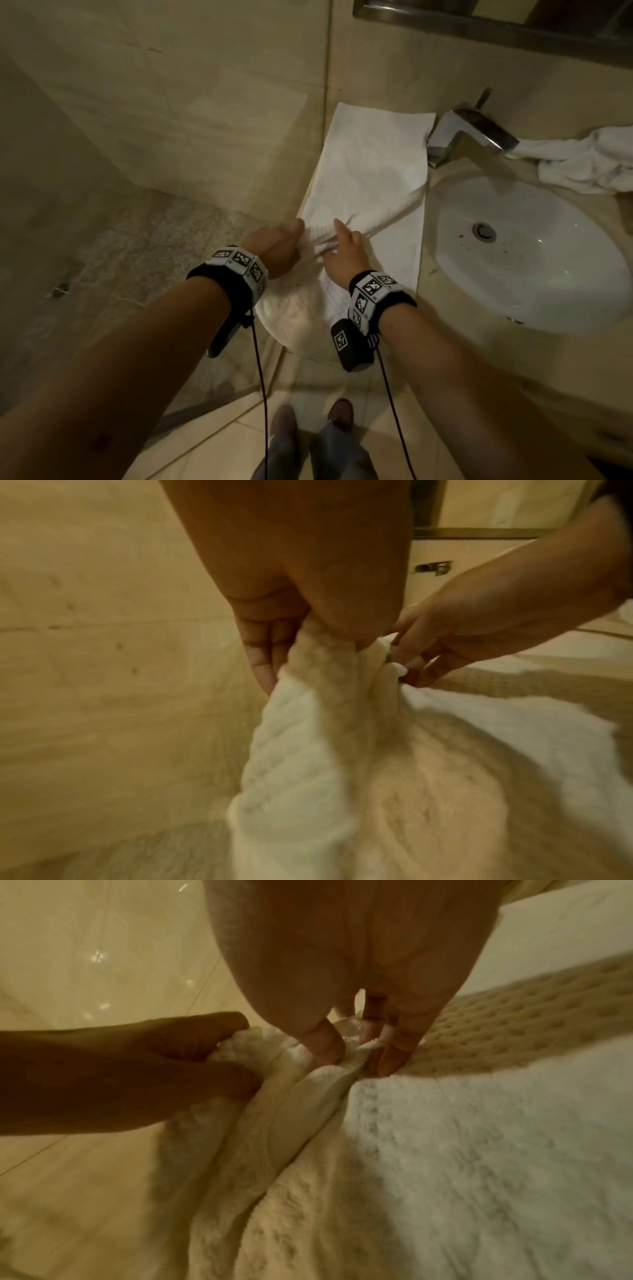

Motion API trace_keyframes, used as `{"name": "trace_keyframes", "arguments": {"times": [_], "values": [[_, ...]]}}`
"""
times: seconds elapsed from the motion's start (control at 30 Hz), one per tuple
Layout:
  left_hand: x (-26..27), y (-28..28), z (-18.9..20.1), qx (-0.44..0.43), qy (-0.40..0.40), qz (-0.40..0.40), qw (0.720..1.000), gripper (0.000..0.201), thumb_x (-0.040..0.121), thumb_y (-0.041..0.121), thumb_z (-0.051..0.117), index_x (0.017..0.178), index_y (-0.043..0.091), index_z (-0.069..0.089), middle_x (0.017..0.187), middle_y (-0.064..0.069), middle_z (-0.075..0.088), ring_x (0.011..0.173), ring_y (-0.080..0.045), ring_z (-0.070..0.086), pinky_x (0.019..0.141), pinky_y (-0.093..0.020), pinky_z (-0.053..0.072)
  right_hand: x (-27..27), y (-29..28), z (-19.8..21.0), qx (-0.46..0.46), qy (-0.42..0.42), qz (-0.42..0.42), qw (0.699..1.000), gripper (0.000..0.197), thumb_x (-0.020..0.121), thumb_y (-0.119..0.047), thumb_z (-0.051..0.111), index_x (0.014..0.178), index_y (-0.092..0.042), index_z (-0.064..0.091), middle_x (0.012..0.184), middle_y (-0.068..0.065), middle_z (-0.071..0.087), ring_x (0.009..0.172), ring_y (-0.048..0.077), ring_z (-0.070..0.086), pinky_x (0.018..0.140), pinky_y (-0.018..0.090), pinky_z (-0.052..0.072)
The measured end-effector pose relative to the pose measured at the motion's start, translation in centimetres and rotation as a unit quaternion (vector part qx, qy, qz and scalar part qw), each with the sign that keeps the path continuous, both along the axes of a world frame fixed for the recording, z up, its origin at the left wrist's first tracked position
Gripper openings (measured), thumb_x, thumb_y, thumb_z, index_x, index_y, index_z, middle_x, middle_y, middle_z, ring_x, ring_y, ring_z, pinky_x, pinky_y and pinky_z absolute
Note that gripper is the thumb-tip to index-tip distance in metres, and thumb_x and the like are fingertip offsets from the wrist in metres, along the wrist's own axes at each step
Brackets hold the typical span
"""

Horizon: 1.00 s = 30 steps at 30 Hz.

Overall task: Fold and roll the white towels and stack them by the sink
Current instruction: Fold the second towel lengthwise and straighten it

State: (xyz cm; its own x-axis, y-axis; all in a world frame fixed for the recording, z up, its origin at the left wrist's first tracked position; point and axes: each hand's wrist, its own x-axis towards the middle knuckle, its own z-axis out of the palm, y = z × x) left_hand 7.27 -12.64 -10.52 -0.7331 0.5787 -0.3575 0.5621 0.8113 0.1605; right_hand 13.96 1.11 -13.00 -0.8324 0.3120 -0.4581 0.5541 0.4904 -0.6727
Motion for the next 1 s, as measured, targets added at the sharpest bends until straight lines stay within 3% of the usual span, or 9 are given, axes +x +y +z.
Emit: {"name": "trace_keyframes", "arguments": {"times": [0.17, 0.27, 0.37, 0.47, 0.57, 0.7, 0.77, 0.9, 1.0], "values": [[2.6, 1.1, 1.7, 0.031, -0.065, 0.011, 0.997, 0.045, 0.093, 0.043, 0.047, 0.115, 0.003, 0.043, 0.113, -0.024, 0.059, 0.102, -0.038, 0.057, 0.08, -0.038, 0.045, 0.1, -0.2, -0.8, -0.13, 0.038, -0.124, 0.983, 0.057, 0.095, -0.041, 0.034, 0.15, -0.03, 0.024, 0.153, 0.008, 0.031, 0.137, 0.029, 0.035, 0.114, 0.045, 0.029], [4.1, 2.2, 2.9, 0.056, -0.173, 0.037, 0.983, 0.043, 0.096, 0.042, 0.046, 0.115, 0.004, 0.051, 0.118, -0.018, 0.058, 0.107, -0.033, 0.057, 0.078, -0.032, 0.042, 0.2, 2.0, -4.3, -0.247, 0.024, -0.214, 0.945, 0.103, 0.057, -0.088, 0.048, 0.144, -0.039, 0.024, 0.147, 0.003, 0.041, 0.129, 0.033, 0.046, 0.104, 0.057, 0.039], [6.1, 3.0, 2.7, 0.079, -0.413, 0.11, 0.901, 0.028, 0.098, 0.022, 0.049, 0.118, 0.003, 0.047, 0.1, -0.02, 0.06, 0.097, -0.041, 0.064, 0.07, -0.039, 0.054, 2.6, 0.8, 1.3, -0.239, -0.033, -0.263, 0.934, 0.108, 0.054, -0.058, 0.078, 0.141, -0.023, 0.026, 0.133, 0.008, 0.048, 0.112, 0.035, 0.056, 0.089, 0.052, 0.052], [7.3, 2.8, 2.1, 0.033, -0.553, 0.107, 0.826, 0.028, 0.095, 0.003, 0.046, 0.12, 0.014, 0.052, 0.092, -0.013, 0.068, 0.094, -0.037, 0.067, 0.085, -0.045, 0.052, 4.9, 0.9, 1.7, -0.132, -0.112, -0.199, 0.964, 0.079, 0.064, -0.025, 0.076, 0.132, -0.004, 0.042, 0.124, 0.015, 0.058, 0.101, 0.034, 0.058, 0.086, 0.039, 0.051], [6.3, 2.0, 1.0, 0.068, -0.474, 0.147, 0.866, 0.018, 0.09, 0.003, 0.051, 0.102, 0.003, 0.065, 0.084, -0.015, 0.07, 0.081, -0.032, 0.07, 0.073, -0.039, 0.058, 7.1, 1.5, 0.3, -0.111, -0.112, -0.207, 0.966, 0.068, 0.069, -0.022, 0.075, 0.129, 0.0, 0.051, 0.127, 0.013, 0.06, 0.108, 0.033, 0.059, 0.093, 0.042, 0.051], [3.7, -0.5, -0.7, 0.057, -0.105, 0.187, 0.975, 0.031, 0.086, 0.02, 0.056, 0.106, -0.002, 0.062, 0.099, -0.017, 0.066, 0.092, -0.033, 0.065, 0.069, -0.031, 0.05, 8.8, 2.5, -0.2, -0.108, -0.084, -0.223, 0.965, 0.051, 0.088, -0.021, 0.065, 0.133, -0.002, 0.05, 0.129, 0.014, 0.058, 0.113, 0.032, 0.058, 0.097, 0.037, 0.048], [3.7, -1.6, -1.4, 0.022, -0.088, 0.205, 0.975, 0.038, 0.09, 0.031, 0.056, 0.113, 0.001, 0.057, 0.097, -0.012, 0.063, 0.09, -0.03, 0.062, 0.067, -0.03, 0.043, 9.3, 2.8, -0.2, -0.085, -0.083, -0.219, 0.968, 0.045, 0.095, -0.022, 0.056, 0.135, -0.003, 0.049, 0.129, 0.012, 0.058, 0.115, 0.03, 0.056, 0.089, 0.025, 0.043], [4.2, -2.4, -3.1, 0.013, -0.148, 0.221, 0.964, 0.037, 0.09, 0.037, 0.058, 0.071, 0.006, 0.062, 0.062, -0.004, 0.057, 0.063, -0.022, 0.059, 0.057, -0.028, 0.043, 9.7, 2.6, -0.1, -0.043, -0.074, -0.219, 0.972, 0.044, 0.098, -0.025, 0.044, 0.137, -0.005, 0.048, 0.136, 0.013, 0.054, 0.119, 0.03, 0.052, 0.092, 0.026, 0.04], [4.6, -1.7, -3.1, 0.006, -0.114, 0.173, 0.978, 0.029, 0.091, 0.029, 0.053, 0.08, 0.003, 0.061, 0.081, -0.011, 0.06, 0.081, -0.027, 0.062, 0.061, -0.029, 0.042, 9.5, 2.8, 0.2, -0.032, -0.095, -0.229, 0.968, 0.045, 0.099, -0.026, 0.043, 0.137, -0.003, 0.047, 0.138, 0.016, 0.051, 0.121, 0.032, 0.051, 0.093, 0.026, 0.04]]}}
